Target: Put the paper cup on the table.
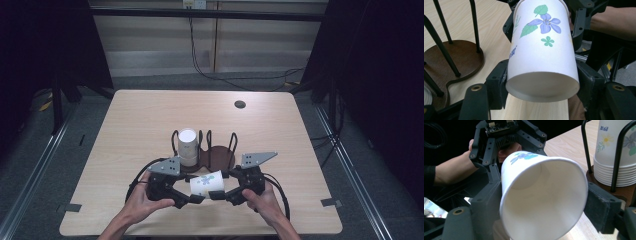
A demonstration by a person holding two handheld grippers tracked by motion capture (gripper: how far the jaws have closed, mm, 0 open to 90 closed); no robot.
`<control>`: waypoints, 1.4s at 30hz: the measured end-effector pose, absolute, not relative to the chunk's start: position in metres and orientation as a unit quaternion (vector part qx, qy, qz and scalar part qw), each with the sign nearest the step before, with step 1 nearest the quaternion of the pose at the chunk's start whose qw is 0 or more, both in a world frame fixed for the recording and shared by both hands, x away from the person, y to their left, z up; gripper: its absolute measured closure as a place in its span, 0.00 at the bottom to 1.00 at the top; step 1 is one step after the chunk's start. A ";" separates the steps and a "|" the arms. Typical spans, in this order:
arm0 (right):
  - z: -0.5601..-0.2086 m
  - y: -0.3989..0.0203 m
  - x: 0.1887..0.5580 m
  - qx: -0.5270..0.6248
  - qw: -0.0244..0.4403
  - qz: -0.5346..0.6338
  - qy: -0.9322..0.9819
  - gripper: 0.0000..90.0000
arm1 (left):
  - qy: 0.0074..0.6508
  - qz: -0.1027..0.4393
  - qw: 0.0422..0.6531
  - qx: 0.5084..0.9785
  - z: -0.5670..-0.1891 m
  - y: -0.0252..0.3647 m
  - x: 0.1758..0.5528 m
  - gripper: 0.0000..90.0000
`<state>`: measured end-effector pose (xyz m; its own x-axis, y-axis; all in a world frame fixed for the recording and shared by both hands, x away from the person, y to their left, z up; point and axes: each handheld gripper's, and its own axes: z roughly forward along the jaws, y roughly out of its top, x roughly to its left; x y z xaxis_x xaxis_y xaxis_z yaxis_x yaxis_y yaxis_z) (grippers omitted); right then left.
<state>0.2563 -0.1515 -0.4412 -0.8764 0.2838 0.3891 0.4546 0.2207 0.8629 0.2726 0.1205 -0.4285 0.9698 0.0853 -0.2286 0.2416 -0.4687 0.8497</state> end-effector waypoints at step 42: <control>-0.435 -0.166 0.257 -0.268 0.063 -0.569 -0.775 0.33 | 0.127 -0.042 0.457 0.879 -0.435 0.120 0.276 0.18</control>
